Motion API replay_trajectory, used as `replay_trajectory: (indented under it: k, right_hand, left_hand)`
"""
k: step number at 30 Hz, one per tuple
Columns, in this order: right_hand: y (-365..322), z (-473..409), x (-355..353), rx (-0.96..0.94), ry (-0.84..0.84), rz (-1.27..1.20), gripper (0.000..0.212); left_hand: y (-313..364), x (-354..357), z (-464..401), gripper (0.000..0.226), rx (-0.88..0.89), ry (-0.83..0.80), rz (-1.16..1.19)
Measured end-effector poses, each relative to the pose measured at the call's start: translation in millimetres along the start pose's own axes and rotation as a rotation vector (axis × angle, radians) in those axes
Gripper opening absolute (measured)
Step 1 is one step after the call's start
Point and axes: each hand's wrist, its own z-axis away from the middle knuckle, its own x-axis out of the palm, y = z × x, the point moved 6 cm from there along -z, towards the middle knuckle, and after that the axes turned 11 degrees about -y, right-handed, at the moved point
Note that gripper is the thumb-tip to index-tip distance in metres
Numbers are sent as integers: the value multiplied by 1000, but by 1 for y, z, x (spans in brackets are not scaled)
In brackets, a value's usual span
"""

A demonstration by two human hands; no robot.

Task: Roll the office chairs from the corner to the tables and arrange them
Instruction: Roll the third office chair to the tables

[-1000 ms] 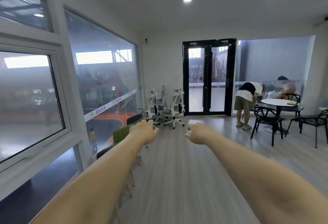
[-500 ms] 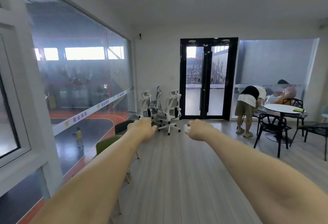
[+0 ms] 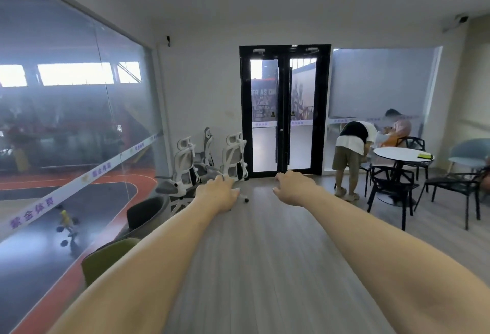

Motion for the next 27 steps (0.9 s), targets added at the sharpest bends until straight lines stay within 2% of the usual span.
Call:
replay_trajectory:
  k: [7, 13, 19, 27]
  right_hand:
    - [88, -201, 11, 37, 9, 1, 52]
    - [157, -381, -4, 55, -22, -18, 51]
    - [177, -547, -7, 7, -68, -6, 52]
    - [199, -781, 0, -73, -48, -25, 53]
  left_hand:
    - [10, 16, -217, 49, 7, -37, -51]
    - [4, -4, -402, 50, -21, -34, -1]
    - [-8, -3, -561, 52, -61, -40, 10]
    - [-51, 26, -793, 51, -130, -50, 27]
